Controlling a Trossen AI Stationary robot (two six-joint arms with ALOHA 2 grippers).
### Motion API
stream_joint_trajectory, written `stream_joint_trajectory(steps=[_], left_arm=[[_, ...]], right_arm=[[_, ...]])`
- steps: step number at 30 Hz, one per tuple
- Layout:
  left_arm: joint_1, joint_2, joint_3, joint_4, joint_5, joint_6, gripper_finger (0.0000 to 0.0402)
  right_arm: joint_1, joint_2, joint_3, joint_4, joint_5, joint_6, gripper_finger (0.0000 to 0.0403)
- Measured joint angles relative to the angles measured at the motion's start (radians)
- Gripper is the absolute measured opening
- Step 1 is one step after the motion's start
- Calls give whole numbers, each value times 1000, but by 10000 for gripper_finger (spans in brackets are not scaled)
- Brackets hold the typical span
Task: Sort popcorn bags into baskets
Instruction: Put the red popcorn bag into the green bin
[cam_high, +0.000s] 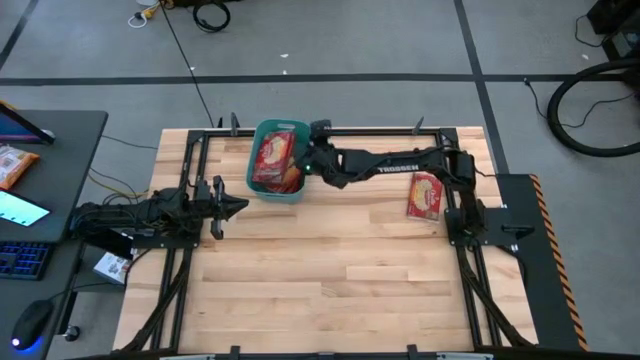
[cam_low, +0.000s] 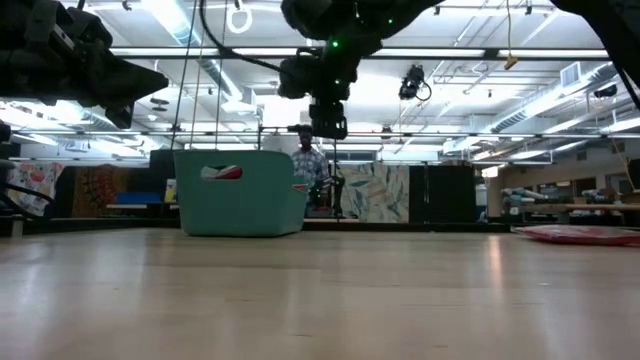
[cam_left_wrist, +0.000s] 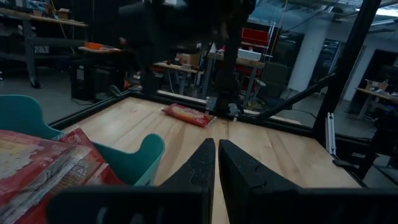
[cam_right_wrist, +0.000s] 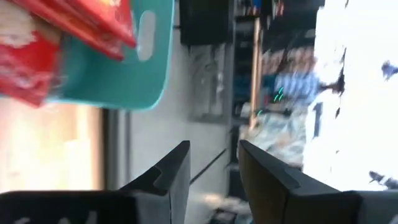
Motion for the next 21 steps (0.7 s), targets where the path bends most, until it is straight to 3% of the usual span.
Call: stream_joint_trajectory(steps=[3, 6, 13, 16, 21], left_arm=[[0, 0, 0, 0, 0, 0, 25], [0, 0, 0, 0, 0, -1, 25], [0, 0, 0, 0, 0, -6, 25], [0, 0, 0, 0, 0, -7, 25], [0, 0, 0, -2, 1, -12, 25]], right_arm=[[36, 0, 0, -172, 6, 225, 140], [65, 0, 0, -367, -61, 423, 140], [83, 0, 0, -760, -382, 916, 138], [84, -2, -26, -856, -488, 1030, 137], [91, -32, -134, -941, -486, 1136, 137]])
